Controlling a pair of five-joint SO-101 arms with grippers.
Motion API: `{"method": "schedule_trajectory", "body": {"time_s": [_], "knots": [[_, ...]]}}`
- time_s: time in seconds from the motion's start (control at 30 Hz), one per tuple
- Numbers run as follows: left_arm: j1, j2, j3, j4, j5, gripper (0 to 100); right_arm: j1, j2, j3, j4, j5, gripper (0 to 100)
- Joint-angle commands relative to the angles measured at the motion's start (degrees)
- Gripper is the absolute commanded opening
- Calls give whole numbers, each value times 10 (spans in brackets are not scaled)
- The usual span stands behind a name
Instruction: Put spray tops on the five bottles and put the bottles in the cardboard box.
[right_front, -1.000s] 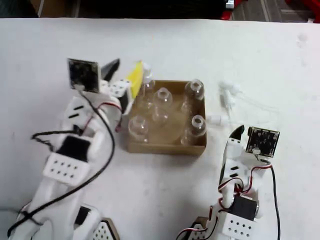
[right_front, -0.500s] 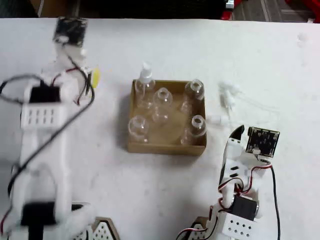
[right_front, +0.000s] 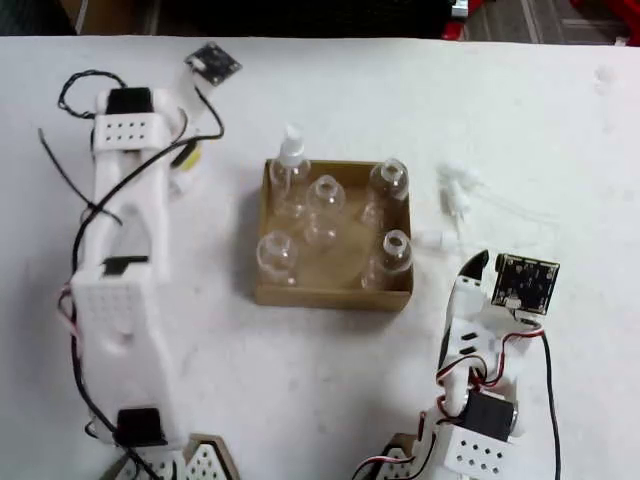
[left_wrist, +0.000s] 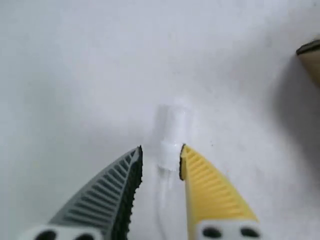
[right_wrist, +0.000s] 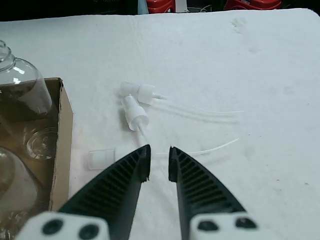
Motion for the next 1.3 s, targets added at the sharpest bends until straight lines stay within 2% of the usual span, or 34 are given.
{"method": "schedule_trajectory", "body": {"time_s": [0.0, 0.2, 0.27, 0.6, 0.8, 1.03, 1.17, 1.27], "knots": [[-5, 128, -234, 63, -25, 115, -3, -4, 5, -16, 8, 52], [-5, 274, -458, 123, -20, 234, -3, -4, 5, -16, 8, 52], [-6, 308, -500, 130, -24, 232, -3, -4, 5, -16, 8, 52], [-8, 332, -434, 103, -25, 224, -3, -4, 5, -16, 8, 52], [-7, 332, -379, 79, -32, 173, -2, -4, 5, -16, 8, 52], [-6, 327, -371, 138, -91, 37, -3, -4, 5, -16, 8, 52], [-5, 307, -441, 215, -89, 23, -3, -4, 5, -16, 8, 52], [-9, 289, -488, 220, -51, 22, -2, -4, 5, -16, 8, 52]]}}
